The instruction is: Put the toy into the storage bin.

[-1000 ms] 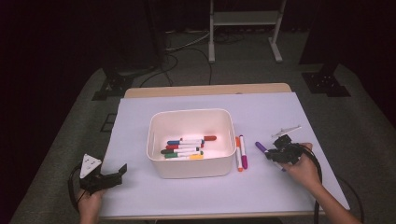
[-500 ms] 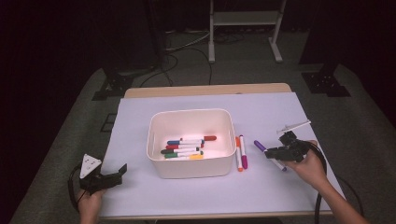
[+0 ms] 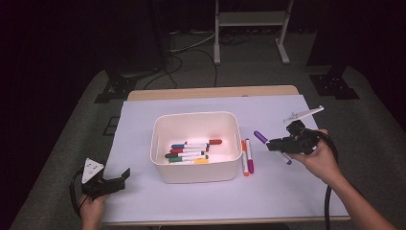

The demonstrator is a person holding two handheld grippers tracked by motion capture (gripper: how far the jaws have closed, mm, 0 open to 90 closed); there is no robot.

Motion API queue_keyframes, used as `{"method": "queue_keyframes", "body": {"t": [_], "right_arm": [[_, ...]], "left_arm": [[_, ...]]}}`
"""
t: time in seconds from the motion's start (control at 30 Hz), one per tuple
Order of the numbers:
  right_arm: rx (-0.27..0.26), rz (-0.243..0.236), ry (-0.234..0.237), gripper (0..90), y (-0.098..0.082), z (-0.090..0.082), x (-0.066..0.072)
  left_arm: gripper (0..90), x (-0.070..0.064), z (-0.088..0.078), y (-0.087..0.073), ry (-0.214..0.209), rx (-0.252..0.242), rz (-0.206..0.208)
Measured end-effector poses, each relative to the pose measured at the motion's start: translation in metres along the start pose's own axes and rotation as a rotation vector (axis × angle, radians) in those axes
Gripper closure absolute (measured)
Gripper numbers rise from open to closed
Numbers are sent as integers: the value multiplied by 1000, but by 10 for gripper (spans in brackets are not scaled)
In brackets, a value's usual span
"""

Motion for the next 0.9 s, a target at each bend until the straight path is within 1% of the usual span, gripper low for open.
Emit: {"method": "queue_keyframes", "body": {"t": [0.07,0.1,0.13,0.2,0.27,0.3,0.4,0.47,0.7,0.9], "right_arm": [[-9,-20,6,758,7,-5,5],[-10,-22,6,758,10,-8,8],[-13,-36,16,758,14,-11,12],[-21,-50,23,758,21,-15,19],[-27,-58,46,758,27,-20,26],[-29,-66,47,758,30,-22,30],[-34,-78,71,758,39,-27,40],[-37,-98,82,758,44,-29,47],[-36,-146,105,758,58,-30,70],[-21,-192,137,758,68,-24,91]], "left_arm": [[0,0,0,0,0,-1,1],[0,0,0,0,0,1,2],[0,0,0,0,0,1,2],[0,0,0,0,0,0,2],[0,0,0,0,-1,-3,-3],[0,0,0,0,-1,-1,-3],[0,0,0,0,-3,1,-2],[0,0,0,0,-3,1,-1],[0,0,0,0,-3,0,-2],[0,0,0,0,-4,0,-6]]}}
Point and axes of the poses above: each handheld gripper's, and its own axes: z roughly forward along the jaws, y roughly out of its top, x roughly to its left, the point moved 5 cm from there along z, roughly forward along the jaws, and after that the axes turned 8 degrees about z, right-handed, at the moved point
